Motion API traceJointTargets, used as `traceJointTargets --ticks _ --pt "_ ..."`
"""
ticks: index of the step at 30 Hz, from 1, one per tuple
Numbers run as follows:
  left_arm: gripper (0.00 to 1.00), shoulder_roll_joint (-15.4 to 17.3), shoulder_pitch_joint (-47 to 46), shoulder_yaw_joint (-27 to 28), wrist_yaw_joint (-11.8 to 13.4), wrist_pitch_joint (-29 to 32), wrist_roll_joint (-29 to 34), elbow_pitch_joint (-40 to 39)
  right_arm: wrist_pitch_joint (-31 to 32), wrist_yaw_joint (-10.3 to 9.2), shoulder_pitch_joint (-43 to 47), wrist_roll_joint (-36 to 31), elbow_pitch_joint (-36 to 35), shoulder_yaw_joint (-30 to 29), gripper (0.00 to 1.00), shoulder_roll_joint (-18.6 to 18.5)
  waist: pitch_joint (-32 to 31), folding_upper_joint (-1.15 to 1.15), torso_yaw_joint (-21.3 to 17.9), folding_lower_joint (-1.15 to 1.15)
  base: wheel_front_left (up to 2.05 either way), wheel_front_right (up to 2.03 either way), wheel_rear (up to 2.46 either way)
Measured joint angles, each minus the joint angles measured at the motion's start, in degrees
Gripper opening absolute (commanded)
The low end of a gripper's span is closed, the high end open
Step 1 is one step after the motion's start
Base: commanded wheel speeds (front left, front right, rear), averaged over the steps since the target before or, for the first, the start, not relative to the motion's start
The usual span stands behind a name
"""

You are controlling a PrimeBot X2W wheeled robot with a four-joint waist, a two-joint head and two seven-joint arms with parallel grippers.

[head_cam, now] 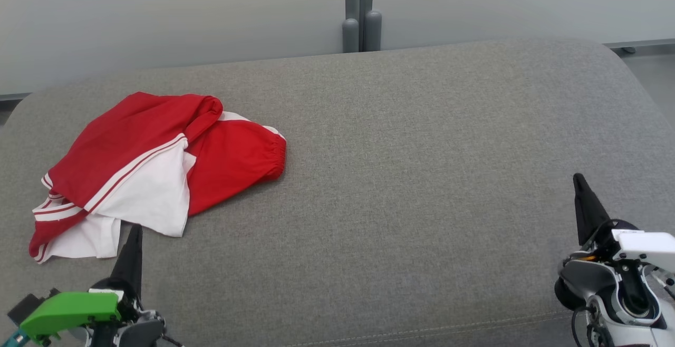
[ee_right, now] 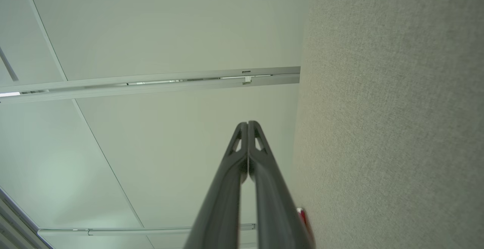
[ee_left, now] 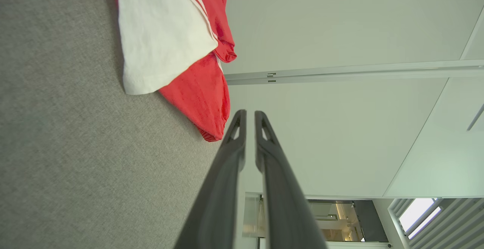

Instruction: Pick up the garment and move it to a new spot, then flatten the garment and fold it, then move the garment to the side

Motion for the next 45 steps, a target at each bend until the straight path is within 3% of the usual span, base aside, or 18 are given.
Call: traceJointTargets --ticks 1,2,11,19,26,45 --pt "0.0 -0.18 0.49 -0.09 0.01 0.0 0.0 0.57 0.0 -0.02 0.37 0.0 0.59 0.01 0.0 0.29 0.0 0.0 0.0 0.0 0.0 0.0 0.0" --pt "1.0 -0.49 1.08 -0.15 0.01 0.0 0.0 1.3 0.0 -0.02 0.99 0.0 1.24 0.05 1.0 0.6 0.0 0.0 0.0 0.0 0.0 0.0 0.0" --pt "1.0 -1.02 2.1 -1.01 0.02 -0.7 0.0 1.85 -1.07 -0.03 2.36 -1.2 1.75 0.25 1.0 0.97 0.1 0.0 -0.05 0.0 0.0 0.0 0.0" --pt "1.0 -0.58 2.04 -2.66 0.02 -2.49 2.29 1.3 -3.0 -0.03 2.36 -6.28 1.46 1.52 1.0 -1.45 0.19 0.0 -0.07 0.0 0.0 0.0 0.0" --pt "1.0 1.04 1.92 -4.94 0.02 -4.39 8.53 1.23 -4.1 -1.1 2.31 -13.59 -0.29 2.35 1.0 -4.11 0.28 0.0 -0.12 0.0 0.0 0.0 0.0" --pt "1.0 2.12 0.62 -6.66 1.23 -7.9 28.51 -0.66 -7.72 -4.5 2.33 -34.95 -2.21 8.34 1.0 -5.49 0.1 0.0 -0.44 0.01 0.0 0.0 0.0"
